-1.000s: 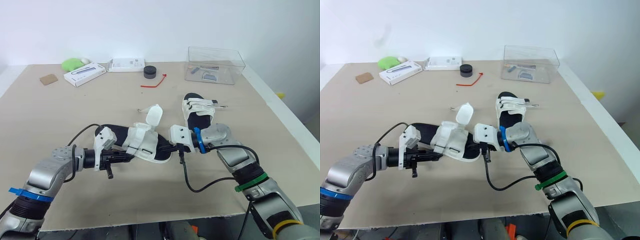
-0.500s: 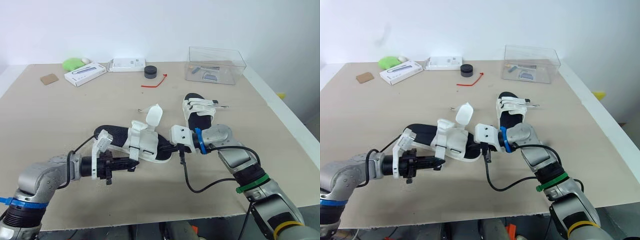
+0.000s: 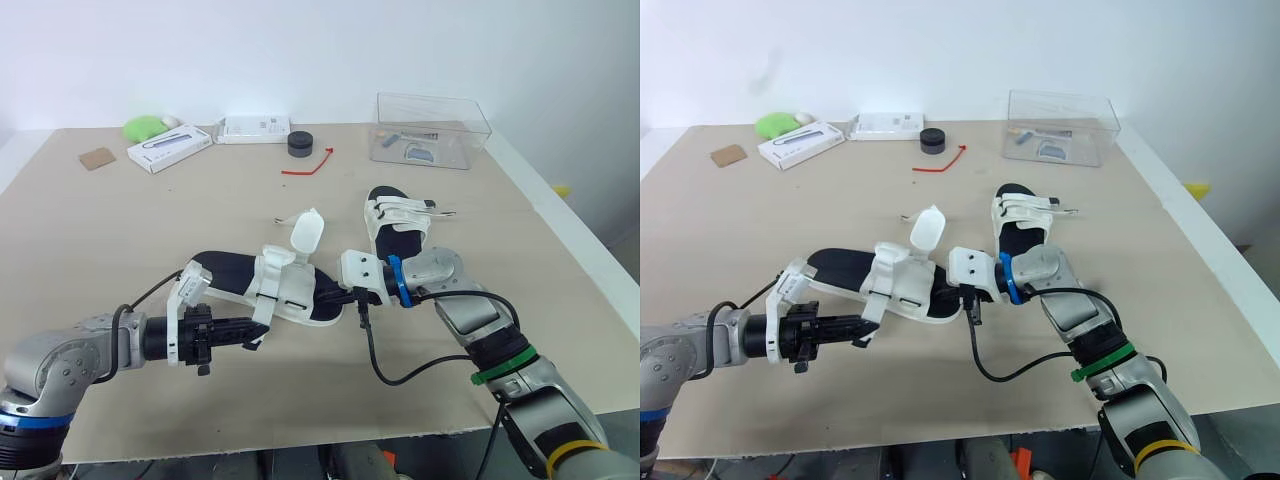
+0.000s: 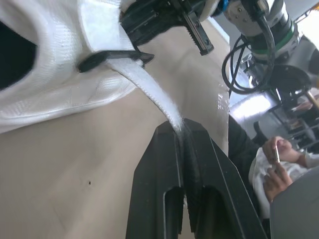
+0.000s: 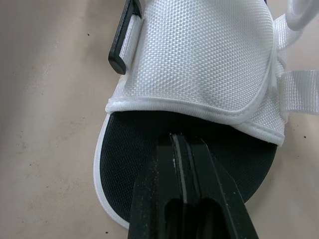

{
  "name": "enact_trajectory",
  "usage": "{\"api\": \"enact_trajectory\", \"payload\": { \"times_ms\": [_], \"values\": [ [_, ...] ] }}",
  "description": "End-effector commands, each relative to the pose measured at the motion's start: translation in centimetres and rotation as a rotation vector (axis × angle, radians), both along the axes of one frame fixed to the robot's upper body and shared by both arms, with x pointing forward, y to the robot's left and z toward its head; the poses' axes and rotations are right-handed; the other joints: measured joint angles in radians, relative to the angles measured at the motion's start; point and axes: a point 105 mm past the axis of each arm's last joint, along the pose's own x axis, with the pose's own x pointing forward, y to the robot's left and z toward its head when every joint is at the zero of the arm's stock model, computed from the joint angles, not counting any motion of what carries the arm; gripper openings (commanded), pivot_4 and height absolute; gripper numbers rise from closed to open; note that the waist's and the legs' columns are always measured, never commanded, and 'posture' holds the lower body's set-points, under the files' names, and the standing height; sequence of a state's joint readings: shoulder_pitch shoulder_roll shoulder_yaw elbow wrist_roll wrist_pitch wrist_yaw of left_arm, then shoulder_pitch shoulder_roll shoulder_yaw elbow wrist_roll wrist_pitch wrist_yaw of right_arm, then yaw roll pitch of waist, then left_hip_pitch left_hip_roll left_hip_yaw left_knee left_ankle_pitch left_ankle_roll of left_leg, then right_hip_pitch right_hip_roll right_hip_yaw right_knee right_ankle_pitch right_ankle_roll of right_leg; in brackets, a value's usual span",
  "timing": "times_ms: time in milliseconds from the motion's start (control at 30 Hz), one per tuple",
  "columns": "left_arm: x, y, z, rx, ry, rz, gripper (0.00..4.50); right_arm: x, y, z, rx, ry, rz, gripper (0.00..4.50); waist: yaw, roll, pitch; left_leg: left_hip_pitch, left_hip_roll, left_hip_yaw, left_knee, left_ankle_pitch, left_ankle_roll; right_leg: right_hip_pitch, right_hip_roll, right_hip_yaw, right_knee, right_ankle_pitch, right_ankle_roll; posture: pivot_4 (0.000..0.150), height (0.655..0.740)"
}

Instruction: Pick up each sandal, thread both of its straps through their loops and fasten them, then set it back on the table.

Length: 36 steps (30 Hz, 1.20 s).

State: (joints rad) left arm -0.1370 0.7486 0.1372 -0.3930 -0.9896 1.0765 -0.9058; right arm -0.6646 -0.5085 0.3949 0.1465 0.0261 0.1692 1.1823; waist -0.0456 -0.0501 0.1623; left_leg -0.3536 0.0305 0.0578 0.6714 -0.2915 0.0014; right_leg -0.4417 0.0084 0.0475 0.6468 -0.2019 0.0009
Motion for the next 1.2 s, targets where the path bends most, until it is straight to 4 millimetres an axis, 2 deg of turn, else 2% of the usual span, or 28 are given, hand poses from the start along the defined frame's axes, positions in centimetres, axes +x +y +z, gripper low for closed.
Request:
{"api": "enact_trajectory", "payload": {
  "times_ms": [33, 400, 700, 767, 867, 900, 1033, 1133, 1200],
  "values": [
    [-1.4, -0.7, 0.5, 0.004, -0.037, -0.066, 0.12, 0.1, -1.4, -2.6, -0.093, 0.063, -0.051, 0.0, 0.001, 0.0, 0.0, 0.0, 0.0, 0.0, 0.0, 0.0, 0.0, 0.0, -0.001, 0.0, 0.0, 0.0, 0.0, 0.15, 0.74],
    [-3.9, -1.3, -1.9, 0.026, 0.035, -0.076, 0.12, -0.1, -1.4, -2.7, -0.094, 0.066, -0.05, 0.0, 0.001, 0.0, 0.0, 0.0, -0.001, -0.001, 0.0, 0.0, 0.0, 0.0, -0.003, -0.001, 0.0, 0.0, 0.0, 0.15, 0.74],
    [-4.4, -1.3, -2.0, 0.07, -0.017, -0.066, 0.12, -0.2, -1.4, -2.9, -0.094, 0.068, -0.046, 0.0, 0.001, 0.0, 0.0, 0.001, -0.001, -0.001, 0.0, 0.0, 0.0, 0.001, -0.003, -0.001, 0.0, -0.001, -0.001, 0.15, 0.74],
    [-4.6, -1.2, -1.9, 0.105, -0.052, -0.089, 0.67, -0.2, -1.4, -2.9, -0.094, 0.067, -0.046, 0.0, 0.001, 0.0, 0.0, 0.0, -0.001, -0.001, 0.0, 0.0, 0.0, 0.001, -0.003, -0.001, 0.0, -0.001, -0.001, 0.15, 0.74],
    [-5.1, -1.2, -1.3, 0.132, -0.092, -0.127, 1.84, -0.1, -1.3, -2.8, -0.094, 0.066, -0.045, 0.0, 0.001, 0.0, 0.0, 0.001, -0.001, -0.001, 0.0, 0.0, 0.0, 0.001, -0.003, -0.001, 0.0, -0.002, -0.003, 0.15, 0.74],
    [-5.1, -1.0, -1.0, 0.153, -0.116, -0.136, 2.49, -0.1, -1.3, -2.8, -0.094, 0.066, -0.045, 0.0, 0.001, 0.0, 0.0, 0.0, -0.001, -0.001, 0.0, 0.0, 0.0, 0.001, -0.003, -0.002, 0.0, -0.002, -0.004, 0.15, 0.74],
    [-4.7, 0.6, -0.1, 0.33, -0.273, -0.194, 4.45, -0.1, -1.4, -2.9, -0.098, 0.068, -0.043, 0.0, 0.001, 0.0, 0.0, 0.001, -0.001, -0.001, 0.0, 0.0, 0.0, 0.001, -0.003, -0.002, 0.0, -0.003, -0.005, 0.15, 0.74],
    [-2.5, 2.8, 0.8, 0.533, -0.532, -0.222, 4.45, 0.1, -1.4, -2.9, -0.102, 0.068, -0.039, 0.0, 0.002, 0.001, 0.001, 0.001, -0.001, -0.001, 0.0, 0.0, 0.0, 0.001, -0.001, -0.002, 0.0, -0.003, -0.005, 0.15, 0.74],
    [-1.3, 3.5, 1.4, 0.609, -0.697, -0.239, 4.45, 0.2, -1.3, -2.9, -0.102, 0.066, -0.035, 0.0, 0.002, 0.003, 0.001, 0.001, -0.001, -0.001, 0.0, 0.0, -0.001, 0.001, 0.0, -0.002, 0.0, -0.003, -0.006, 0.15, 0.74]
  ]
}}
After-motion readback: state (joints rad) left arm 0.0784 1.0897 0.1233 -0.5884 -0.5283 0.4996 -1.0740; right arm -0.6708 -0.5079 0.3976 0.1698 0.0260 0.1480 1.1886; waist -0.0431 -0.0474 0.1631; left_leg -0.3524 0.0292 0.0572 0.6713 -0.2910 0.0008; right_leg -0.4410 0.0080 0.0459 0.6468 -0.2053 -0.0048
